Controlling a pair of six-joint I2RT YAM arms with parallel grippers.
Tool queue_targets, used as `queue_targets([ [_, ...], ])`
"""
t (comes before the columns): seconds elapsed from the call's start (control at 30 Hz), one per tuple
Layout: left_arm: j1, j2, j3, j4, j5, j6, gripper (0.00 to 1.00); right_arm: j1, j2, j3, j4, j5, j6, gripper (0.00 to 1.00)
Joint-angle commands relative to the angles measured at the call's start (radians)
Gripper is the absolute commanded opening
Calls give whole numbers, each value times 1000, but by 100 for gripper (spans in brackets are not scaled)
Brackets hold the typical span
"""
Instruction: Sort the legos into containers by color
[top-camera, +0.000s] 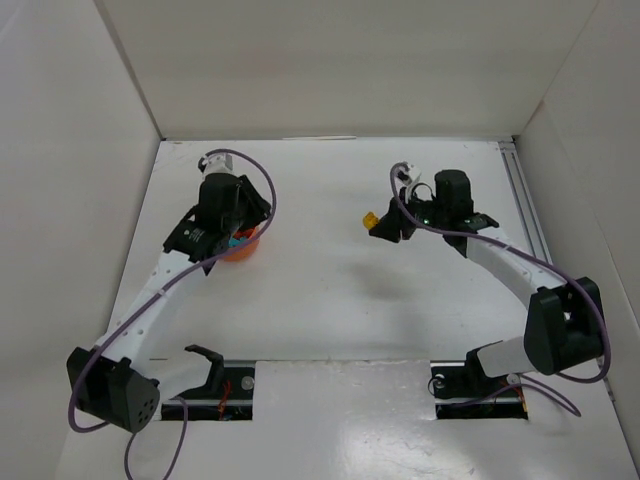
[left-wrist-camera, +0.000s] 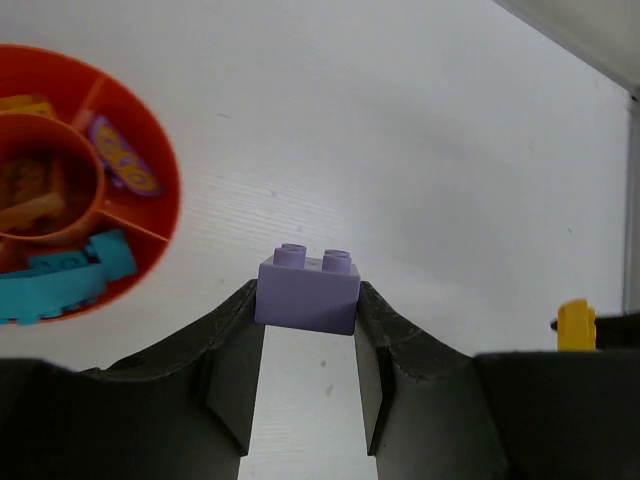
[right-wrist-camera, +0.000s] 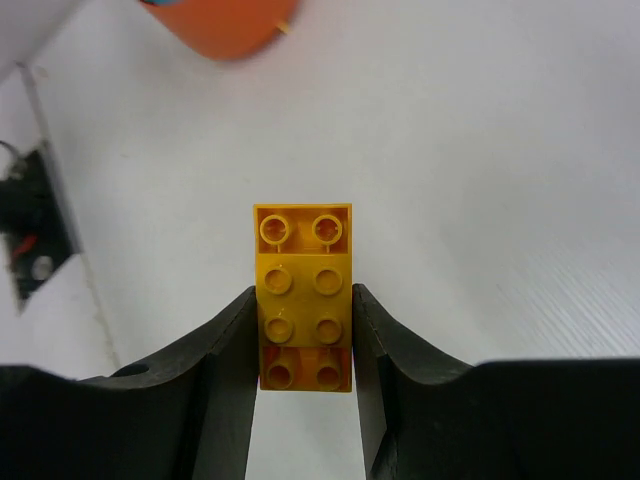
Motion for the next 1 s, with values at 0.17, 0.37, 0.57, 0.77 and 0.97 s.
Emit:
queue_targets([
  [0.17,81,150,168,-226,-258,-80,0,51,-48,17,-277,598,-146,15],
  [0.37,125,196,168,-198,-227,-68,0,86,-81,-18,-291,761,-146,15],
  [0.57,125,242,217,-208,-238,-36,0,96,-90,-27,-271,761,-146,15],
  [0.77,125,263,228,-208,-247,-26,0,105,-90,-27,-271,779,-157,15],
  [0.97,134,272,237,-217,-257,-26,0,105,-90,-18,-271,788,-157,15],
])
